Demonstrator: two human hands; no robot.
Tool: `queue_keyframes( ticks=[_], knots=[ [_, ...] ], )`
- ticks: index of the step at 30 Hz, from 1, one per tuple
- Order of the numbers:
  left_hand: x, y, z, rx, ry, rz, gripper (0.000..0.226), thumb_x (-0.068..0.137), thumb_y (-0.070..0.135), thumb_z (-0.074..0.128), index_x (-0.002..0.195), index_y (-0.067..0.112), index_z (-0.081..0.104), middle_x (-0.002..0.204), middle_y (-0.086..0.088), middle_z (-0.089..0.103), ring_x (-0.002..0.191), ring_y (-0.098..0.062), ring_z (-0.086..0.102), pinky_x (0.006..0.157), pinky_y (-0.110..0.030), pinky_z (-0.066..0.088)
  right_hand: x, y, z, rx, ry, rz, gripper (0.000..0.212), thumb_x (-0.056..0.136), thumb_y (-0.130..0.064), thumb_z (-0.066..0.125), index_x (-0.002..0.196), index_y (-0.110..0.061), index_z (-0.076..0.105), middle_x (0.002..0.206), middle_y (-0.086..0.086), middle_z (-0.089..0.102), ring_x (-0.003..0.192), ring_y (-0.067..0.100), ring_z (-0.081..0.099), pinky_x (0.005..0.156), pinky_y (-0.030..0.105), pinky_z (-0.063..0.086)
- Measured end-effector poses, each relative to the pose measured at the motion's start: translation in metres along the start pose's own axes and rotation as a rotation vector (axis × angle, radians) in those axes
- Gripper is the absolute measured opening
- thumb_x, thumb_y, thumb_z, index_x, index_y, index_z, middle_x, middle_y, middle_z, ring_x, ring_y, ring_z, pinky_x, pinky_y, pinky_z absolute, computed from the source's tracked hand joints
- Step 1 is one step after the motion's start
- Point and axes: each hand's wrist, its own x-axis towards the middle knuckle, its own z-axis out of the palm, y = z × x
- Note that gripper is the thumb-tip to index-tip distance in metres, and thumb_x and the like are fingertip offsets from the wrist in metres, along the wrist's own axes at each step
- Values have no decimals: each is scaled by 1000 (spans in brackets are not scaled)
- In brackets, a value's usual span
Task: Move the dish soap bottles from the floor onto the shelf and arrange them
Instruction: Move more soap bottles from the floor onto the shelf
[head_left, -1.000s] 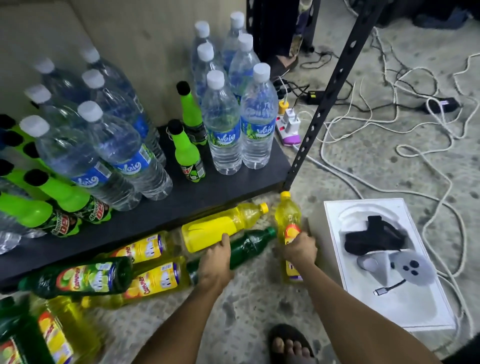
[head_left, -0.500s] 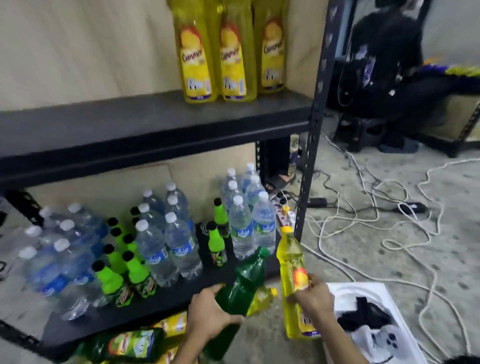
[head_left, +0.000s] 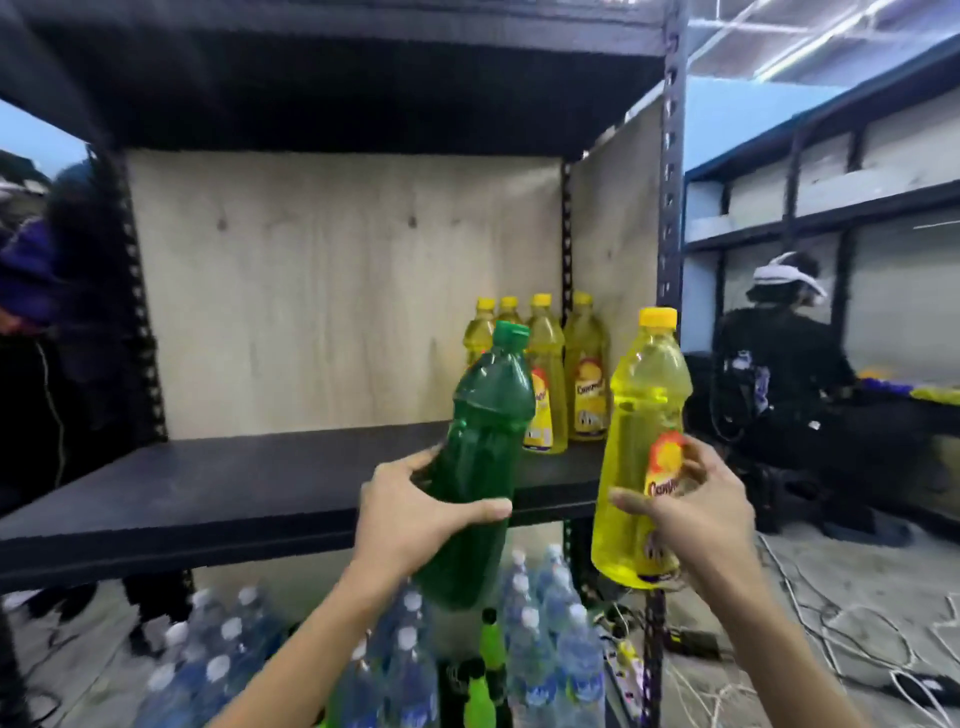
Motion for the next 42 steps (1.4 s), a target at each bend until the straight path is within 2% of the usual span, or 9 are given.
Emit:
queue_keyframes(
  ticks=[4, 6, 8, 12, 24, 31, 37, 40, 42],
  knots=[
    [77, 1, 9, -19, 157, -50, 73, 22, 72, 88, 87, 44, 73, 68, 29, 67, 81, 10, 66, 64, -9, 51, 52, -46, 35, -72, 75, -157, 94, 44, -28, 98, 129, -25, 56, 103, -4, 68, 96, 18, 65, 88, 34, 53],
    [113, -7, 17, -32, 216, -37, 78, 27, 67, 90, 98, 41, 74, 59, 36, 57, 66, 21, 53, 47, 1, 37, 78, -55, 59, -97, 93, -207, 96, 48, -30, 96, 134, -22, 53, 114, 2, 64, 106, 21, 62, 96, 38, 51],
    [143, -18, 24, -9, 267, -33, 87, 35, 64, 91, 113, 31, 73, 71, 30, 64, 62, 19, 47, 42, 1, 31, 99, -54, 83, -121, 121, -237, 98, 52, -32, 94, 137, -20, 48, 123, 5, 59, 114, 24, 57, 100, 44, 49],
    [195, -55, 36, -4, 302, -138, 85, 43, 56, 93, 118, 22, 71, 101, 3, 76, 85, -13, 66, 52, -9, 35, 130, -37, 122, -188, 185, -254, 98, 58, -35, 92, 141, -17, 44, 127, 8, 55, 115, 29, 56, 102, 49, 47],
    [258, -117, 68, -94, 332, -186, 61, 47, 49, 95, 100, 29, 71, 71, 25, 56, 76, -8, 59, 56, -11, 38, 173, 33, 145, -292, 251, -146, 99, 60, -31, 92, 142, -10, 42, 136, 17, 52, 126, 38, 50, 106, 53, 40],
    [265, -127, 91, -106, 283, -151, 86, 53, 49, 93, 129, 27, 60, 115, 8, 67, 101, -13, 59, 84, -23, 47, 189, 45, 136, -358, 164, -126, 104, 62, -43, 90, 146, -14, 36, 143, 16, 48, 133, 37, 45, 107, 50, 41],
    [239, -116, 70, -4, -2, -348, 105, 70, 19, 88, 155, 18, 25, 151, -8, 45, 137, -28, 45, 107, -36, 41, 163, 31, 120, -427, 42, -86, 92, 67, -32, 90, 140, -9, 39, 130, 19, 54, 122, 39, 53, 102, 50, 47],
    [183, -102, 40, 66, 82, -278, 96, 78, 23, 82, 155, 22, 26, 153, -7, 42, 137, -25, 44, 110, -36, 40, 111, 26, 107, -431, 131, -163, 79, 73, -18, 80, 142, -16, 41, 129, 18, 48, 119, 38, 48, 102, 45, 41],
    [123, -98, 16, 57, 190, -126, 78, 79, 24, 80, 146, 32, 41, 137, 1, 51, 121, -13, 54, 98, -27, 48, 56, 31, 103, -407, 191, -266, 62, 74, -18, 74, 132, -23, 52, 122, 12, 50, 111, 34, 49, 96, 45, 42]
  ],
)
